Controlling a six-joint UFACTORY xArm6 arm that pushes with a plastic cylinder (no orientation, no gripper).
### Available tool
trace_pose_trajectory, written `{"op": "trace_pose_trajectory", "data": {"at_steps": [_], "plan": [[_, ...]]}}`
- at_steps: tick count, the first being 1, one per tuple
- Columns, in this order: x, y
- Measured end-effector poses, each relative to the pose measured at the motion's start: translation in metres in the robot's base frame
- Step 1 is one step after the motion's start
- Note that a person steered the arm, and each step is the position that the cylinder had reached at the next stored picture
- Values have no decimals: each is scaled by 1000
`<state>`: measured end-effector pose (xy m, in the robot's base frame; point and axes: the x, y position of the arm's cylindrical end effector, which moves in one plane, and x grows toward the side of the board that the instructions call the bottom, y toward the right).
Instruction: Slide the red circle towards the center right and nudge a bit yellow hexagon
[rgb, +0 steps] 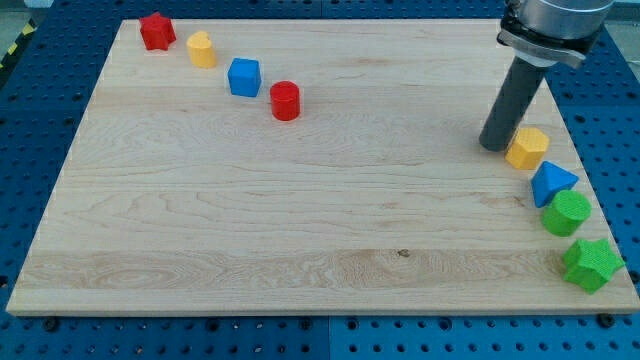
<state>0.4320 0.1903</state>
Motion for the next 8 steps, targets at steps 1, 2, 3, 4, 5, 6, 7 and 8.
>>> {"op": "trace_pose_trajectory", "data": {"at_steps": [1,2,3,4,5,6,7,8], "plan": [[1,-52],[1,-120],[-3,-200],[-27,-279],[-61,-302],[-55,-287],[-53,-258],[-54,-248]]}}
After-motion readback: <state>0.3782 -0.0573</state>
